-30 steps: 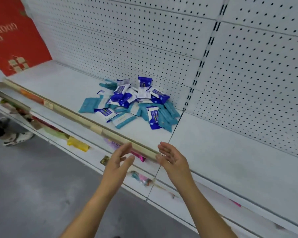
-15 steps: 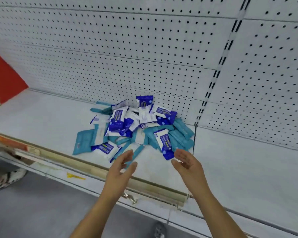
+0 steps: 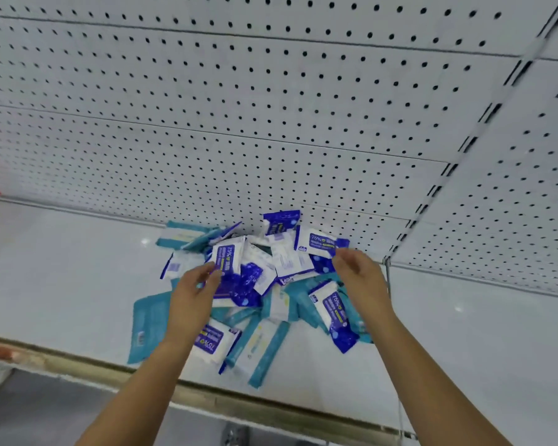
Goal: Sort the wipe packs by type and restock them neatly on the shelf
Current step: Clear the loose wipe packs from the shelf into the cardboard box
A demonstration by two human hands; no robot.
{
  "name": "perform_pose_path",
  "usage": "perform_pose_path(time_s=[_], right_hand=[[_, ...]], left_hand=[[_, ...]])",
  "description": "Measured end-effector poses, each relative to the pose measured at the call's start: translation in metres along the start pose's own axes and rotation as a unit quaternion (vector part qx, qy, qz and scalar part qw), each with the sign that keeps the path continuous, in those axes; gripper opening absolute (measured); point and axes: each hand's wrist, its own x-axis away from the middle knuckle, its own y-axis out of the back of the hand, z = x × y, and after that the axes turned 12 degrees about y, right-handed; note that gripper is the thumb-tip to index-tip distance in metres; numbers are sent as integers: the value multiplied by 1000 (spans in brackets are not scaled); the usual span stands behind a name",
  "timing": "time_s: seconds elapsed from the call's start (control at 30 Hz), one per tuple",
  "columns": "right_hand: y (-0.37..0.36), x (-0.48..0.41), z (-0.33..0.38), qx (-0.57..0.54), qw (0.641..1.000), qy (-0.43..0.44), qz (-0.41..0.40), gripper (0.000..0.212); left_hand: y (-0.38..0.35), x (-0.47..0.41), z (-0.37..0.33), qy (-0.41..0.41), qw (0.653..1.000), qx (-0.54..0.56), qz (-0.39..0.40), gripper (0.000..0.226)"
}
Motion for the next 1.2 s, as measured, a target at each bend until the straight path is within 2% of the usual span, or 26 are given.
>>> perform_pose_path(time_s=[0.03, 0.1, 0.17, 0.2, 0.3, 0.4, 0.47, 0.63, 0.7, 0.77, 0.83, 0.93, 1.1, 1.13, 1.2], right_hand=[[-7, -12, 2, 32, 999, 17, -3, 22], [-20, -39, 3, 118, 992, 53, 3, 24], [-29, -67, 1, 209, 975, 68, 35, 30], [-33, -79, -2, 241, 967, 61, 59, 34], [-47, -94, -15, 318, 937, 7, 141, 50], [-54, -96, -18, 431, 887, -34, 162, 60], [-52, -94, -12, 464, 866, -58, 177, 59], [-47, -84, 5, 440, 883, -85, 139, 42], [-46, -82, 10, 339, 930, -90, 113, 32], [-47, -77, 18, 166, 978, -101, 82, 28], [-55, -73, 27, 78, 990, -107, 44, 27], [-78, -73, 25, 89, 990, -105, 32, 30], [-103, -76, 25, 145, 979, -121, 71, 11], [-105, -76, 27, 158, 976, -123, 84, 13], [-107, -76, 30, 206, 964, -121, 117, 35]], left_hand=[[1, -13, -3, 12, 1000, -12, -1, 39], [-1, -36, -6, 45, 997, -60, 6, 67], [-7, -53, -8, 73, 982, -173, 5, 97], [-11, -59, -8, 77, 971, -227, 6, 105], [-17, -74, -2, 64, 957, -282, 11, 106], [-14, -90, 4, 59, 952, -299, 26, 102], [-8, -98, 9, 49, 950, -307, 36, 104], [2, -102, 13, -52, 951, -303, 21, 97], [3, -104, 14, -117, 948, -295, 30, 93], [3, -110, 14, -179, 935, -298, 68, 87], [2, -115, 13, -228, 910, -327, 117, 86], [1, -120, 11, -286, 877, -343, 176, 87], [3, -122, 4, -323, 822, -402, 241, 84], [4, -123, 3, -328, 808, -419, 252, 82], [8, -124, 2, -337, 783, -453, 262, 79]])
